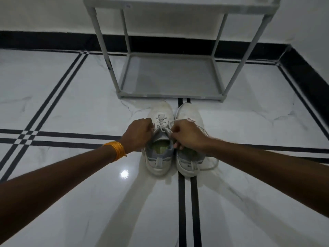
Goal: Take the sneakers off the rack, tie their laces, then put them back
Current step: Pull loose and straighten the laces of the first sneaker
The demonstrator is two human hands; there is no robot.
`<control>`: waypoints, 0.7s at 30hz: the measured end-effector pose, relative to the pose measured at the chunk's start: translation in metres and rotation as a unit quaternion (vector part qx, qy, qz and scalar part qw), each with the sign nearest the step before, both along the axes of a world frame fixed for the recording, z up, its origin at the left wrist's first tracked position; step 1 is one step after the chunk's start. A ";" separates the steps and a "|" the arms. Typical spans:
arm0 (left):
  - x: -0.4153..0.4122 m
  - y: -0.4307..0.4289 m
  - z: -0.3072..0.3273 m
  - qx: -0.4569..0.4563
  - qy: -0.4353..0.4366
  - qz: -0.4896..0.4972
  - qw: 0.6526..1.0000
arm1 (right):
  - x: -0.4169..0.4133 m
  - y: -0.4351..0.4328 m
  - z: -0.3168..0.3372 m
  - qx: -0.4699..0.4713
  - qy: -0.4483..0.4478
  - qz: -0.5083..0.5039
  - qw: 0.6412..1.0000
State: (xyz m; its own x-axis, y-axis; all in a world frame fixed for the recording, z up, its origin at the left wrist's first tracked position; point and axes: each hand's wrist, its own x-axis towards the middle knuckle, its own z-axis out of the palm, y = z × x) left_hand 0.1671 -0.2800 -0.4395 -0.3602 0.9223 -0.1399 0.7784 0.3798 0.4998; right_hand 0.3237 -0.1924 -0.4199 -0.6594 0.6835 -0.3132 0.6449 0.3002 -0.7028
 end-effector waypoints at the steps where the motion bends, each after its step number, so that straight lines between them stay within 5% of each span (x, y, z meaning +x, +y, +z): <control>1: -0.001 0.000 0.002 -0.003 -0.001 0.001 1.000 | -0.003 -0.001 -0.002 -0.009 0.004 -0.012 1.000; 5: -0.002 0.000 0.002 0.024 -0.029 0.027 0.999 | -0.008 -0.002 -0.002 -0.058 0.047 -0.090 0.993; 9: -0.003 0.002 -0.006 0.026 -0.208 0.110 0.972 | -0.009 0.004 -0.006 -0.162 0.100 -0.228 0.955; 12: -0.002 0.005 -0.009 0.026 -0.302 0.162 0.939 | -0.015 0.004 -0.010 -0.140 0.085 -0.253 0.953; 16: -0.001 0.009 -0.009 0.059 -0.336 0.192 0.920 | -0.018 -0.001 -0.010 -0.104 0.094 -0.250 0.958; 21: 0.000 0.010 -0.013 0.058 -0.280 0.193 0.939 | -0.023 -0.001 -0.015 -0.011 0.060 -0.219 0.974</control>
